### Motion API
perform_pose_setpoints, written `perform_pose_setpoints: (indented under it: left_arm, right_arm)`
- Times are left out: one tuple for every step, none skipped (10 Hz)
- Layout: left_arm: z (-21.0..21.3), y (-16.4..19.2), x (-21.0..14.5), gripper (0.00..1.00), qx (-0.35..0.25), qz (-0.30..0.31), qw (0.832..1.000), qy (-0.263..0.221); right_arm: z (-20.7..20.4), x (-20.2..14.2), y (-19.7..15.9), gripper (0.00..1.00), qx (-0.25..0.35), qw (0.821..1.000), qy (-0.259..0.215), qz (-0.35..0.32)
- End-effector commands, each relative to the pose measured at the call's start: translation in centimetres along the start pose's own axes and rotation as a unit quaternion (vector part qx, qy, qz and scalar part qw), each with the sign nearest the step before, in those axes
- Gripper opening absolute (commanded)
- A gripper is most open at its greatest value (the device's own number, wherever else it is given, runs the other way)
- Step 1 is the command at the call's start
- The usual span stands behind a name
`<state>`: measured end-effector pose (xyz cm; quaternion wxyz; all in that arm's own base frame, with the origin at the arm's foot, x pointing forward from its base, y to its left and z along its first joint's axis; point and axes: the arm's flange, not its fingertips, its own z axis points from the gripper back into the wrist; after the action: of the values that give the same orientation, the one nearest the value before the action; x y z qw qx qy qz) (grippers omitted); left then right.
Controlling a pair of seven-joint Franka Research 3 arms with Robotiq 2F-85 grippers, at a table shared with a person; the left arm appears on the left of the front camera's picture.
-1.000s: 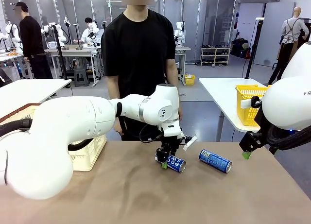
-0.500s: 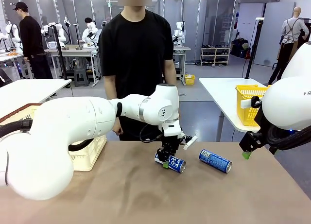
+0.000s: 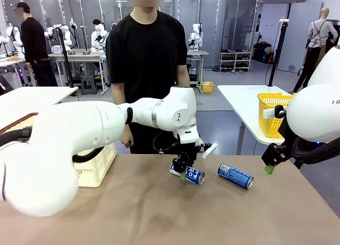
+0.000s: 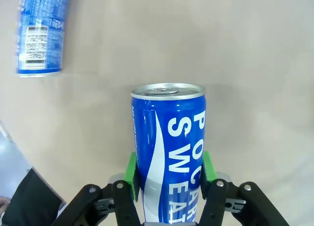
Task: Place the drinks into the Shopping basket.
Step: Pick up one drink and place it into the Shopping basket.
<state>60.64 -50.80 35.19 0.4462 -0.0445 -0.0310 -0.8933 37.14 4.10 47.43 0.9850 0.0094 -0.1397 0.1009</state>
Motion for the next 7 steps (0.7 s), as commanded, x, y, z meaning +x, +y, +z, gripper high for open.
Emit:
perform_pose_setpoints:
  left_arm:
    - [5.5,0.0,-0.6,0.00,-0.004,0.008,1.000,-0.014]
    - [8.0,-0.6,-1.0,0.00,-0.009,0.013,1.000,-0.001]
    - [10.9,-1.2,-1.2,0.00,-0.006,0.012,1.000,0.004]
    - [13.8,-1.8,-1.3,0.00,-0.002,0.024,1.000,0.015]
    - [16.5,-2.4,-1.6,0.00,0.005,0.027,0.999,0.025]
    - [18.3,-2.9,-1.8,0.00,0.013,0.037,0.999,0.026]
    - [19.6,-3.4,-2.1,0.00,0.017,0.046,0.998,0.041]
  right_arm:
    - [0.1,0.1,-0.2,1.00,-0.001,1.000,0.002,0.009]
    - [0.1,0.1,-0.2,1.00,-0.001,1.000,0.002,0.009]
    - [0.1,0.1,-0.2,1.00,-0.001,1.000,0.002,0.009]
    - [0.1,0.1,-0.2,1.00,-0.001,1.000,0.002,0.009]
    - [0.1,0.1,-0.2,1.00,-0.001,1.000,0.002,0.009]
    - [0.1,0.1,-0.2,1.00,-0.001,1.000,0.002,0.009]
    - [0.1,0.1,-0.2,1.00,-0.001,1.000,0.002,0.009]
